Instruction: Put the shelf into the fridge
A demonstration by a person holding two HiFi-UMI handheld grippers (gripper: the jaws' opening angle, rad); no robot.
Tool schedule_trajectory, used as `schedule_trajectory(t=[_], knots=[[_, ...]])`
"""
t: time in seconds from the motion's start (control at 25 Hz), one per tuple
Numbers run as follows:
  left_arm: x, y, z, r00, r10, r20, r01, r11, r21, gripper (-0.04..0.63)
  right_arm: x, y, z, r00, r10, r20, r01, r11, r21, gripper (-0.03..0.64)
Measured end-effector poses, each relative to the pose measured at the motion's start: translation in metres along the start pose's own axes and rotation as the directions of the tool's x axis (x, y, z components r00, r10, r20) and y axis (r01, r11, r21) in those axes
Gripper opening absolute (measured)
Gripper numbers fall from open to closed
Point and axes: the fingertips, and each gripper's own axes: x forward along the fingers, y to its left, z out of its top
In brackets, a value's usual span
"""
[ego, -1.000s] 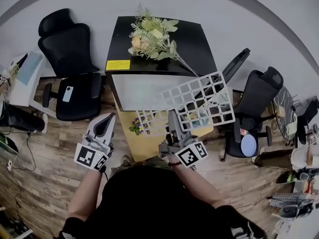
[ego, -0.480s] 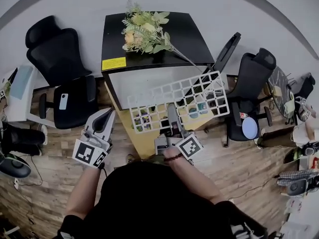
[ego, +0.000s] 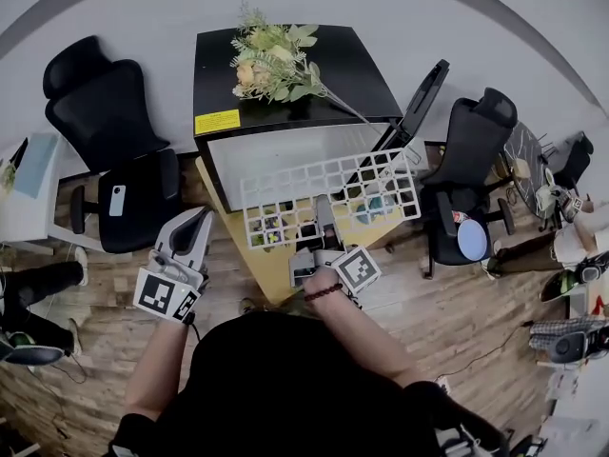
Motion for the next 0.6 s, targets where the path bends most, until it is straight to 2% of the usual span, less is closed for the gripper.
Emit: schedule_trajectory(t=[0.2, 0.6], knots=[[-0.010, 0.005, -0.003, 1.000, 0.014, -0.014, -0.014, 1.000, -0.001, 0.018, 0.005, -0.010, -0.007, 1.000, -0.013, 0.011, 0.012, 0.996, 0.090, 0.043], [-0.019, 0.011, -0.008, 0.999, 0.030, -0.030, -0.030, 1.000, 0.001, 0.018, 0.016, -0.023, -0.019, 1.000, -0.013, 0.023, 0.008, 0.984, 0.175, 0.043]])
